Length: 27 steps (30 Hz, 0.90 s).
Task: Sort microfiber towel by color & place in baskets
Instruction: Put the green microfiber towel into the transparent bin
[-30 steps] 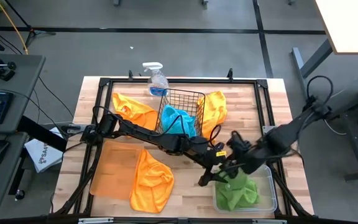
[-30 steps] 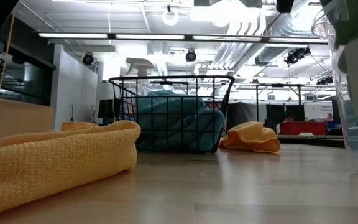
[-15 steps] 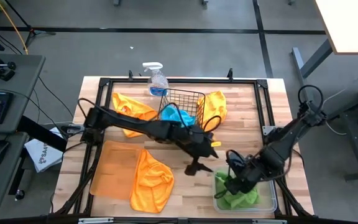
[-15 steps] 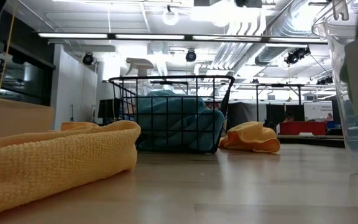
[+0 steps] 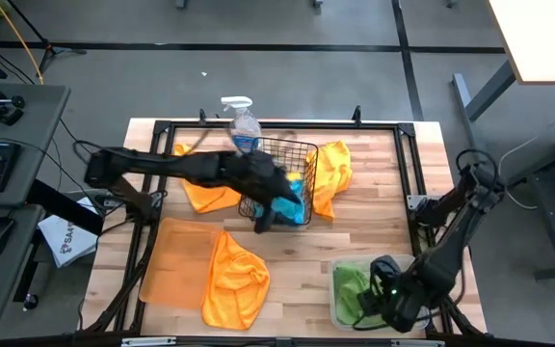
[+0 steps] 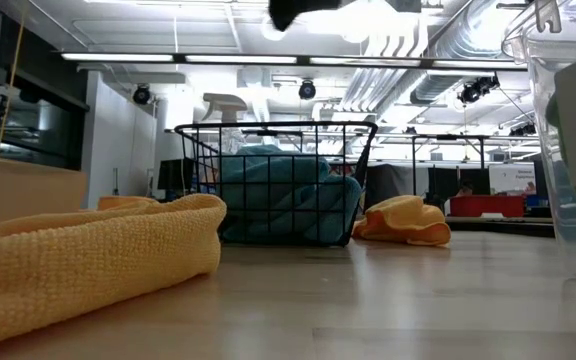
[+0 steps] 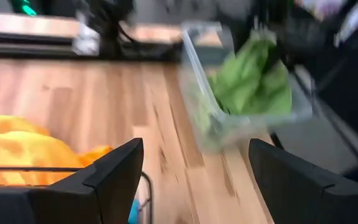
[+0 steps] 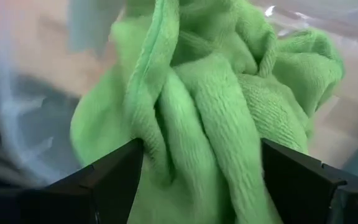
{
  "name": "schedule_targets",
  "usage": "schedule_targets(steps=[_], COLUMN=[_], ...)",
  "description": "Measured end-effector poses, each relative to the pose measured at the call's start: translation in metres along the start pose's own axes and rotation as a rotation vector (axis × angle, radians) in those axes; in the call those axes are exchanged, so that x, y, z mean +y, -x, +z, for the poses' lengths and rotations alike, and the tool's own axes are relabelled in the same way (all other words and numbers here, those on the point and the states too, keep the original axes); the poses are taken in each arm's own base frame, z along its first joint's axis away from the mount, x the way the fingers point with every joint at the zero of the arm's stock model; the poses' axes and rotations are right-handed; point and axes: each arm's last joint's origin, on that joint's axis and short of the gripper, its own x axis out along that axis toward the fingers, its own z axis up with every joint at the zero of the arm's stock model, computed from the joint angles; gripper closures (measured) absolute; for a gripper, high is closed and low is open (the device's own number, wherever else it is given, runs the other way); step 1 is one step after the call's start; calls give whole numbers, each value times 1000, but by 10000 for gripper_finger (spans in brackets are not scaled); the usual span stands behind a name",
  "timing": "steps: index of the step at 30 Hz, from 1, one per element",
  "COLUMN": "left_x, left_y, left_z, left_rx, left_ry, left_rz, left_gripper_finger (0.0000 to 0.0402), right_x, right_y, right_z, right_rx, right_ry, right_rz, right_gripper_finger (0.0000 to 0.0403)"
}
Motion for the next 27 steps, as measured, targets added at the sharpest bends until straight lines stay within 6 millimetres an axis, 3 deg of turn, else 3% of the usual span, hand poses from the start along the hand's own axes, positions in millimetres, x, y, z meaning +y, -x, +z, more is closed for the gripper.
schedule_targets(steps=[9,16,21,27], left_x=[-7,-19,-23,-26], left_y=[75,116,131,142], left_z=[-20,-18,-16,-15], left_rx=[-381,-496,-539,-566], left_ry=[108,93,83,47], left_rz=[97,81,75,79], left_gripper_finger=[122,122,122,122], right_x=[23,5,0,6], right_y=[-70,-118,-113,-64], right_z=[15,28,30,27], right_rx=[-18,55,97,49], right_ry=[-116,-202,-183,-139], right_rz=[-80,-84,-95,-141], right_gripper_finger=[96,96,96,96])
